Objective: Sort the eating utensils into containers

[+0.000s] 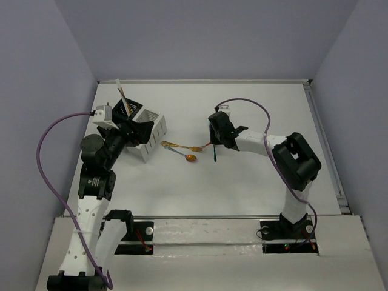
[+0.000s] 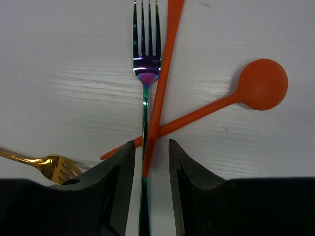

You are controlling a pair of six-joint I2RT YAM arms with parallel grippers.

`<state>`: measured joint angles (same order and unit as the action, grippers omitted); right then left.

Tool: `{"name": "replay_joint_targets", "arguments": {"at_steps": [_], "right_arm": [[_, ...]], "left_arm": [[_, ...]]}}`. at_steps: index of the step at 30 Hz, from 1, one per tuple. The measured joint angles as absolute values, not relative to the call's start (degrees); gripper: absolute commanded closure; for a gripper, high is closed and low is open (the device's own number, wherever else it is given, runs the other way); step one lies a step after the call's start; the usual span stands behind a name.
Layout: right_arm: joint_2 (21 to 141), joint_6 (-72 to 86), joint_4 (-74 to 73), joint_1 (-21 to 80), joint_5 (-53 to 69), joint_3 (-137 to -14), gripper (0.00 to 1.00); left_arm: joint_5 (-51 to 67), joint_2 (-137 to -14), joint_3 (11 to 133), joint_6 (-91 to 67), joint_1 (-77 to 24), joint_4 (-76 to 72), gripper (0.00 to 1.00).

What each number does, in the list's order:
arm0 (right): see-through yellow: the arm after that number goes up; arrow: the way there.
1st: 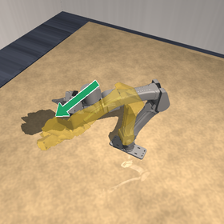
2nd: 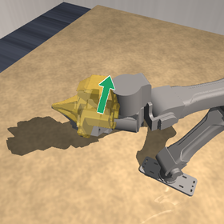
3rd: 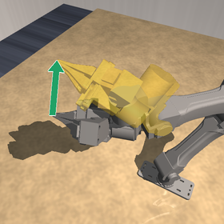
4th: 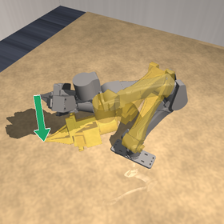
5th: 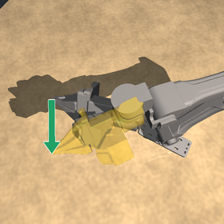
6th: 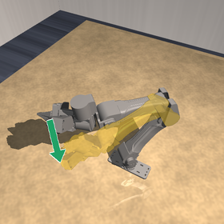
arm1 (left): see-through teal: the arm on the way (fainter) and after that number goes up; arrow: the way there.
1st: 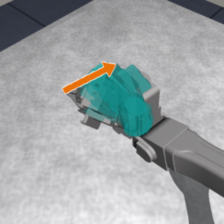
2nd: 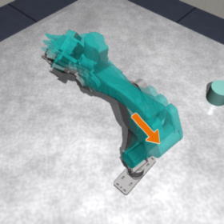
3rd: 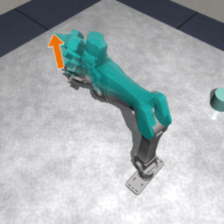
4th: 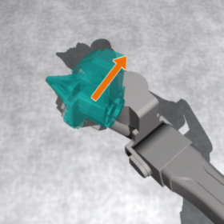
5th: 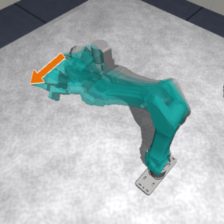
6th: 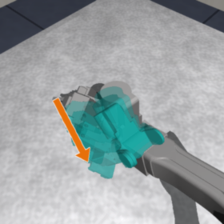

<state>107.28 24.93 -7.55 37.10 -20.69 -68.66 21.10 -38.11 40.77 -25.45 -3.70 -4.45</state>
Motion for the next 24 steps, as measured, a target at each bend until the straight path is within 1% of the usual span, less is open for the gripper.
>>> {"name": "replay_joint_targets", "arguments": {"at_steps": [5, 7, 14, 19, 24], "right_arm": [[111.68, 25.32, -8.67, 37.12, -20.10, -72.84, 0.60], [112.62, 25.52, -9.15, 37.12, -20.18, -73.47, 0.62], [112.88, 25.98, -10.46, 37.10, -21.21, -73.52, 0.66], [112.88, 26.46, -10.81, 37.12, -21.19, -73.52, 0.72], [112.88, 26.94, -11.09, 37.10, -21.21, -73.52, 0.80]], "left_arm": [[22.90, -36.64, 40.77, -25.43, -4.01, -4.56, 0.01], [23.38, -36.62, 40.77, -25.36, -4.58, -4.54, 0.01], [24.80, -37.30, 40.77, -25.36, -5.67, -4.49, 0.01], [24.95, -37.36, 40.77, -25.34, -5.67, -4.45, 0.01], [24.95, -37.39, 40.77, -25.36, -5.67, -4.45, 0.01]]}}
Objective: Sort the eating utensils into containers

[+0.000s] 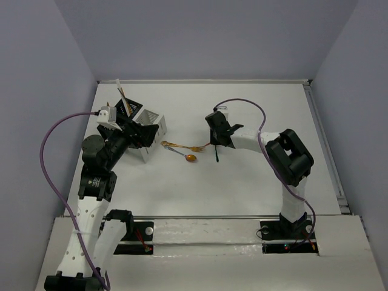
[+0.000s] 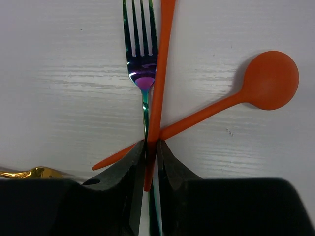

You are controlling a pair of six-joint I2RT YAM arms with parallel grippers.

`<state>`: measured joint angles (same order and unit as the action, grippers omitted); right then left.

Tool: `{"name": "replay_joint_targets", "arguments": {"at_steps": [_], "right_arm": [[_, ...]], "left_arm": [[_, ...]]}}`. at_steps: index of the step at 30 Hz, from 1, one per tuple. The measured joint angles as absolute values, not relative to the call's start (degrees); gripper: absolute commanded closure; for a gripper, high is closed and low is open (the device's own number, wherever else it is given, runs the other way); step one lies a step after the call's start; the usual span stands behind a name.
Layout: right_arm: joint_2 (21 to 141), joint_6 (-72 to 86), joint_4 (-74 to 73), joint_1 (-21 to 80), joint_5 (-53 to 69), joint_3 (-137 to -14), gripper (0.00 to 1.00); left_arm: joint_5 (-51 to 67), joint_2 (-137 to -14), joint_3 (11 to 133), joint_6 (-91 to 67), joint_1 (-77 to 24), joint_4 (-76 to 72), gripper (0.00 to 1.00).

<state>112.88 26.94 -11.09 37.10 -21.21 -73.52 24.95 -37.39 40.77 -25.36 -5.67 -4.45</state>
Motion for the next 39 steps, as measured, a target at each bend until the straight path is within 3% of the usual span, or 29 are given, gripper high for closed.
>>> {"name": "replay_joint_targets", "arguments": {"at_steps": [5, 15, 25, 32, 39], "right_arm": [[112.88, 27.16, -11.09, 37.12, -21.19, -73.49, 0.88], [110.96, 27.14, -10.98, 37.10, -20.73, -72.25, 0.89], [103.81, 26.41, -8.32, 37.10, -18.94, -68.05, 0.93], [92.07, 24.97, -0.51, 38.26, -13.80, -58.28, 0.93], [83.46, 23.57, 7.70, 48.38, -10.41, -53.60, 0.93]], "left_arm": [[24.95, -37.47, 40.77, -25.36, -5.67, -4.45, 0.01], [25.08, -38.63, 40.77, -25.39, -5.67, -4.49, 0.01], [27.16, -41.60, 40.73, -25.87, -5.67, -5.43, 0.01], [31.75, -46.96, 39.27, -29.12, -5.67, -9.26, 0.01], [35.59, -55.46, 38.22, -33.71, -8.14, -11.84, 0.14]]}}
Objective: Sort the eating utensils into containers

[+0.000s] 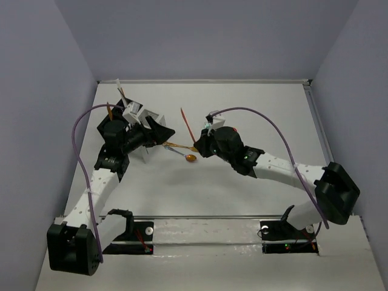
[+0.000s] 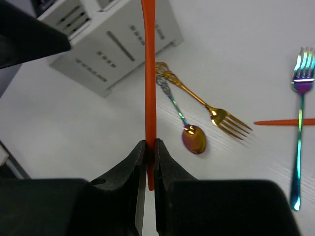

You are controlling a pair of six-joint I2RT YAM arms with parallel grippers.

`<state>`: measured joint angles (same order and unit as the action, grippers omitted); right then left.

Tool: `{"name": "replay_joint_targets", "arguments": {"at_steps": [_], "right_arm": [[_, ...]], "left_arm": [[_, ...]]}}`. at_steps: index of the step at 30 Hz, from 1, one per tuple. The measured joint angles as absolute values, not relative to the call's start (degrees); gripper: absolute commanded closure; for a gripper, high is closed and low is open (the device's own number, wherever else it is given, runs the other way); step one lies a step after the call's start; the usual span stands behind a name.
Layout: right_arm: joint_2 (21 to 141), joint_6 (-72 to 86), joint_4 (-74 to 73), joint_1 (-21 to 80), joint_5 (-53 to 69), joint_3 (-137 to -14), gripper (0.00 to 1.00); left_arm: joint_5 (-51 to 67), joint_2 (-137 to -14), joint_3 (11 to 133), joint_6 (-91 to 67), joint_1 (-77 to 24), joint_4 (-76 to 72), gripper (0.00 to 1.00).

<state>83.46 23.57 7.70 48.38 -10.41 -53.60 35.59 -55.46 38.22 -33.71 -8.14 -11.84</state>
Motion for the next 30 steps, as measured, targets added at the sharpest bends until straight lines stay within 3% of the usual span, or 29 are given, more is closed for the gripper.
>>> {"name": "replay_joint_targets", "arguments": {"at_steps": [4, 10, 16, 21, 25, 26, 29, 30], "right_arm": [[82.37, 23.09, 9.98, 54.00, -8.97, -53.60, 0.93], [82.26, 22.68, 10.70, 56.27, -8.49, -53.63, 0.93], [82.26, 22.65, 10.72, 59.07, -8.47, -53.63, 0.93], [82.26, 22.41, 10.70, 60.14, -8.51, -53.63, 0.93], [82.28, 22.22, 9.45, 60.31, -8.54, -53.60, 0.92], [82.28, 22.20, 9.50, 60.40, -8.56, -53.60, 0.90], [82.21, 22.15, 9.63, 60.47, -8.88, -53.60, 0.61], [82.15, 22.09, 9.58, 60.49, -9.04, -53.60, 0.57]], "left_arm": [[35.00, -57.01, 38.22, -34.35, -11.66, -11.88, 0.17], [32.14, -57.34, 38.22, -34.41, -13.93, -11.79, 0.29], [29.34, -58.83, 38.22, -34.50, -14.83, -11.77, 0.51], [27.90, -60.29, 38.24, -34.72, -15.70, -11.57, 0.89], [27.75, -60.31, 39.27, -36.40, -17.17, -12.03, 0.94], [27.64, -60.31, 39.46, -36.38, -17.58, -12.03, 0.94], [27.11, -60.29, 39.72, -36.36, -17.63, -11.62, 0.94], [26.81, -60.29, 39.86, -35.90, -17.63, -11.31, 0.94]]}}
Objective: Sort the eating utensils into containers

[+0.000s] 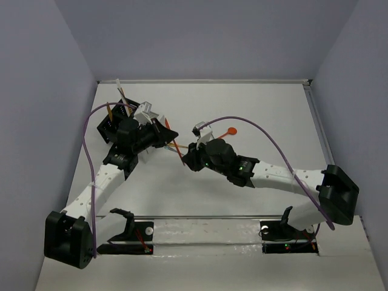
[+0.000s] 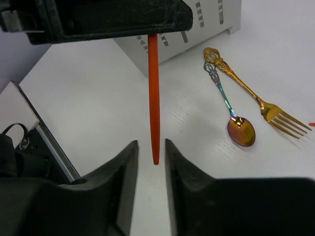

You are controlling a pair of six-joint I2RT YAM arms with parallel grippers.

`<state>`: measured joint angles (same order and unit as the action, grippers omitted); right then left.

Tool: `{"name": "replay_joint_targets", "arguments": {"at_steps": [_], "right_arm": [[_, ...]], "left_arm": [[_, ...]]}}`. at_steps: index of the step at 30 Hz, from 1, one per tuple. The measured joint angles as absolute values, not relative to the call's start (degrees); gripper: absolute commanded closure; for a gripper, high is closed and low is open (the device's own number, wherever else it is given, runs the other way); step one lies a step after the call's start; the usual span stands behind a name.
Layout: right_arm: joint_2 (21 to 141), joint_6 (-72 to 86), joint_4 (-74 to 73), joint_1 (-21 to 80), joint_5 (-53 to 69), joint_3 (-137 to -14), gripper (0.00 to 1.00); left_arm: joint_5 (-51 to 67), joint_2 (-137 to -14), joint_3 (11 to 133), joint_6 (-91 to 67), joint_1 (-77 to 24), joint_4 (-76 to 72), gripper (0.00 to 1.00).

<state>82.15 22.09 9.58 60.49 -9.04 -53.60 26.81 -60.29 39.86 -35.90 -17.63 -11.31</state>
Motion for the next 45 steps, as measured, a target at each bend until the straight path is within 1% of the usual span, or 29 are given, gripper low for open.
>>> {"name": "replay_joint_targets", "arguments": {"at_steps": [2, 3, 6, 7, 14, 17, 22, 26, 31, 36, 45], "right_arm": [[81.54, 21.91, 9.45, 60.51, -9.02, -53.45, 0.52], [80.71, 21.93, 9.41, 60.51, -9.06, -53.34, 0.46], [77.84, 21.82, 9.47, 60.51, -9.17, -52.49, 0.33], [76.38, 21.85, 9.47, 60.51, -9.23, -51.90, 0.32], [64.95, 21.76, 8.40, 60.51, -10.63, -46.83, 0.31], [60.95, 21.56, 7.40, 60.51, -12.23, -44.05, 0.31], [58.17, 20.95, 5.41, 60.51, -14.92, -40.53, 0.30], [57.63, 20.43, 4.45, 60.51, -16.62, -38.94, 0.30], [57.39, 20.03, 4.34, 60.51, -17.19, -38.37, 0.30], [58.11, 19.66, 4.47, 60.51, -17.67, -38.39, 0.30], [60.88, 19.62, 4.60, 60.51, -17.67, -38.39, 0.30]], "left_arm": [[24.99, -60.29, 40.14, -35.11, -17.52, -10.44, 0.94], [23.79, -60.34, 40.42, -34.72, -17.47, -9.93, 0.94], [21.47, -60.62, 41.76, -33.95, -17.23, -8.58, 0.94], [20.58, -60.93, 42.52, -33.67, -17.23, -8.16, 0.94], [11.66, -62.50, 51.62, -30.44, -14.83, -3.86, 0.94], [6.17, -62.35, 55.40, -28.93, -9.72, -2.74, 0.94], [-3.03, -61.43, 57.54, -28.01, 4.69, -1.39, 0.94], [-7.66, -62.41, 58.19, -27.29, 9.63, -0.86, 0.94], [-13.28, -66.37, 58.22, -24.86, 10.98, -2.55, 0.94], [-16.21, -72.29, 58.22, -22.57, 11.09, -4.95, 0.94], [-17.41, -75.18, 58.22, -20.69, 11.09, -10.96, 0.94]]}}
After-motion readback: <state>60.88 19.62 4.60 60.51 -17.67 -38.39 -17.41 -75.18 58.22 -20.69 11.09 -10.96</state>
